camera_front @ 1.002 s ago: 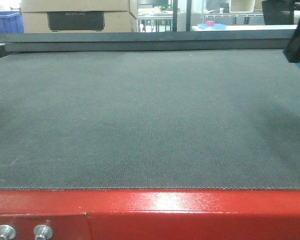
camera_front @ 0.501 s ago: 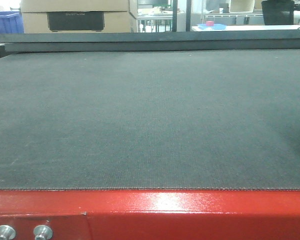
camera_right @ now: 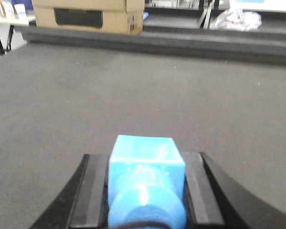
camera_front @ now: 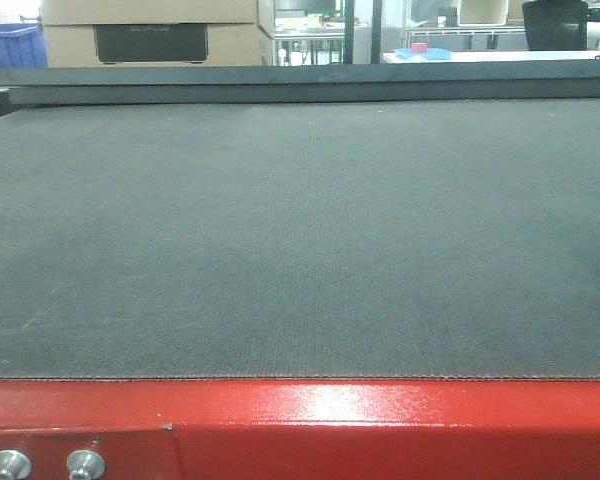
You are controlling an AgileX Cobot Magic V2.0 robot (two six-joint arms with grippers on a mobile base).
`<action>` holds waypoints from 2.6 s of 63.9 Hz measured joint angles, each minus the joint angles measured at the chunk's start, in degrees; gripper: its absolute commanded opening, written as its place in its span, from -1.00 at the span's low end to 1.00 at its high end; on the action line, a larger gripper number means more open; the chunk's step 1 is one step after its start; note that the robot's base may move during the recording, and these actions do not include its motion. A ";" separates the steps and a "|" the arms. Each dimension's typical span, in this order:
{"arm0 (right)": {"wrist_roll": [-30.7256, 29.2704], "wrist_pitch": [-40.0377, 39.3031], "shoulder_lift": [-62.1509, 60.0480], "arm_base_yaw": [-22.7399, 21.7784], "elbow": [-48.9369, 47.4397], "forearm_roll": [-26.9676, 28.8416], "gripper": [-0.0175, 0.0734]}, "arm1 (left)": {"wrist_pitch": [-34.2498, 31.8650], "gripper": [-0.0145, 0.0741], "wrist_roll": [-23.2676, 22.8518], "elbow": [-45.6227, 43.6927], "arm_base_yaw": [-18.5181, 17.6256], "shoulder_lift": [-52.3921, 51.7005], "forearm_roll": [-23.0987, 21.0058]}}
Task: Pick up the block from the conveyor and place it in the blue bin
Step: 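Lift both held blocks up off the conveyor belt, then drive the base away from the conveyor toward the bin shelves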
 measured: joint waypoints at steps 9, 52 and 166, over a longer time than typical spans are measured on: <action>0.00 -0.11 -1.05 0.00 0.00 0.00 -0.95 | -1.05 -0.92 0.00 0.00 0.00 -0.56 0.00; -0.12 -0.13 -1.05 0.00 0.00 0.00 -0.95 | -3.09 -0.92 0.00 0.00 0.00 -0.56 0.00; -0.12 -0.52 -1.05 0.00 0.00 0.00 -0.95 | -3.42 -0.92 0.00 0.00 0.00 -0.56 0.00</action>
